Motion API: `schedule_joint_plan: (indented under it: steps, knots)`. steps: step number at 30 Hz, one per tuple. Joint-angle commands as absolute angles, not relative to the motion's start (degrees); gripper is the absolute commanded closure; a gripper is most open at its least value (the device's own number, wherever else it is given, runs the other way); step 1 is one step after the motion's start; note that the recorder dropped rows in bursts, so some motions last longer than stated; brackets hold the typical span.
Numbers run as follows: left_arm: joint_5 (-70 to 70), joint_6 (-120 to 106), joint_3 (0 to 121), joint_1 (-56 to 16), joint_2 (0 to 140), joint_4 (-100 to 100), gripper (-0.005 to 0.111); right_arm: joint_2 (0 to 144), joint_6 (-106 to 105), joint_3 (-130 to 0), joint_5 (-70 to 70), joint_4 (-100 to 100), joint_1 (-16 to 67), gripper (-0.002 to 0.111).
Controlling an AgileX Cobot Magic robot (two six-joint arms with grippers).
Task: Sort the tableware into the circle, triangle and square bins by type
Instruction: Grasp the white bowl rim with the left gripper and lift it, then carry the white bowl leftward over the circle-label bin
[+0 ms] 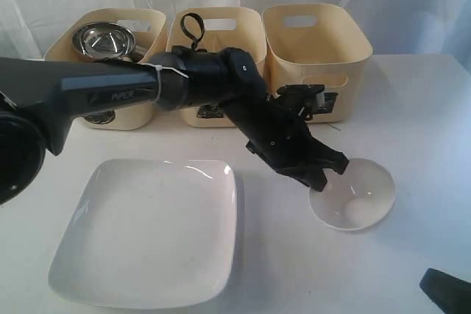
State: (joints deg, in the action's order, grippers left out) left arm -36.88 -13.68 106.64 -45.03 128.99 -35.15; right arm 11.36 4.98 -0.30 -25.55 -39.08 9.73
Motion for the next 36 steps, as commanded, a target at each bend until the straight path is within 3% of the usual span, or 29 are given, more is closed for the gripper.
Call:
schedule_joint_plan:
  steps: [1,14,23,36]
  knots:
    - [-37.4,-13.1,106.7,-45.3,124.5,-30.6,0.106,11.0,5.0,0.0,-25.3,-38.9,9.9,0.108]
    - [-28.6,0.4,106.7,-45.1,112.5,1.6,0.106,11.0,5.0,0.0,-25.3,-38.9,9.9,0.108]
    - [-28.6,10.8,106.7,-40.3,111.3,18.6,0.106,11.0,5.0,0.0,-25.3,-38.9,9.9,0.108]
    - [-32.0,11.1,106.7,-33.2,106.3,25.6,0.106,11.0,5.0,0.0,-25.2,-38.9,9.9,0.108]
